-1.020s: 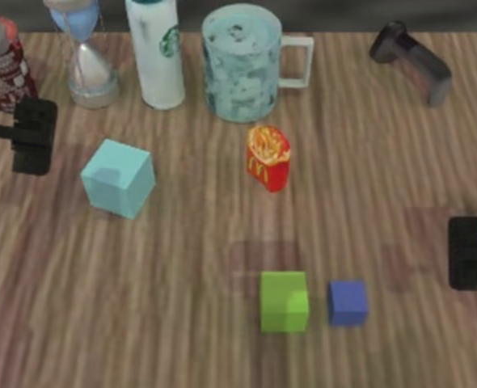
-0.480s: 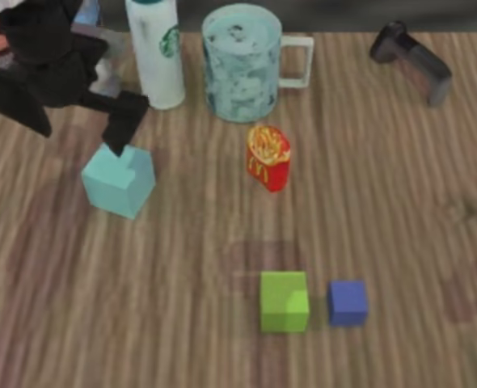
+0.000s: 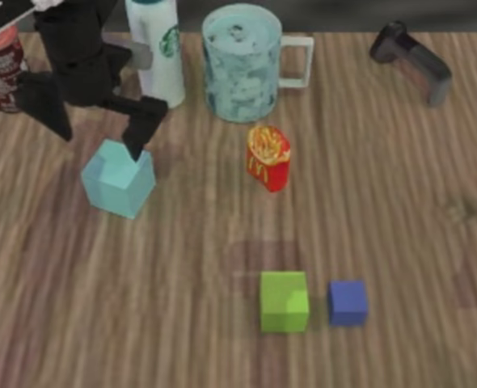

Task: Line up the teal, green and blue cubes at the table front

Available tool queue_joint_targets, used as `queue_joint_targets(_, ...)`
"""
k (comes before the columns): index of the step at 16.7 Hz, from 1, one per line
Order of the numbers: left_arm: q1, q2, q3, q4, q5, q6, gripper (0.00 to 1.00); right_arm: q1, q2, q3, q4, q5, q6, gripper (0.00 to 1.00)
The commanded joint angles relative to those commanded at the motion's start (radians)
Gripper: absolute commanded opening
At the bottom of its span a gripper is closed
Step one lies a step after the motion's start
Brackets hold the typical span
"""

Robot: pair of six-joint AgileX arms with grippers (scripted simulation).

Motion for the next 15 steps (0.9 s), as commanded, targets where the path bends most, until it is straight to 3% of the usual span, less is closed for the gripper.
queue_joint_targets(5,0.004,0.003,-0.017,0.018,0.000,0.001,1.00,0.000,0.000,0.000,0.000,0.000,0.000,1.00)
queue_joint_targets(12,0.002,0.067,-0.206,0.280,0.001,0.003,1.00,0.000,0.000,0.000,0.000,0.000,0.000,1.00)
queue_joint_targets(15,0.002,0.078,-0.231,0.309,0.001,0.003,1.00,0.000,0.000,0.000,0.000,0.000,0.000,1.00)
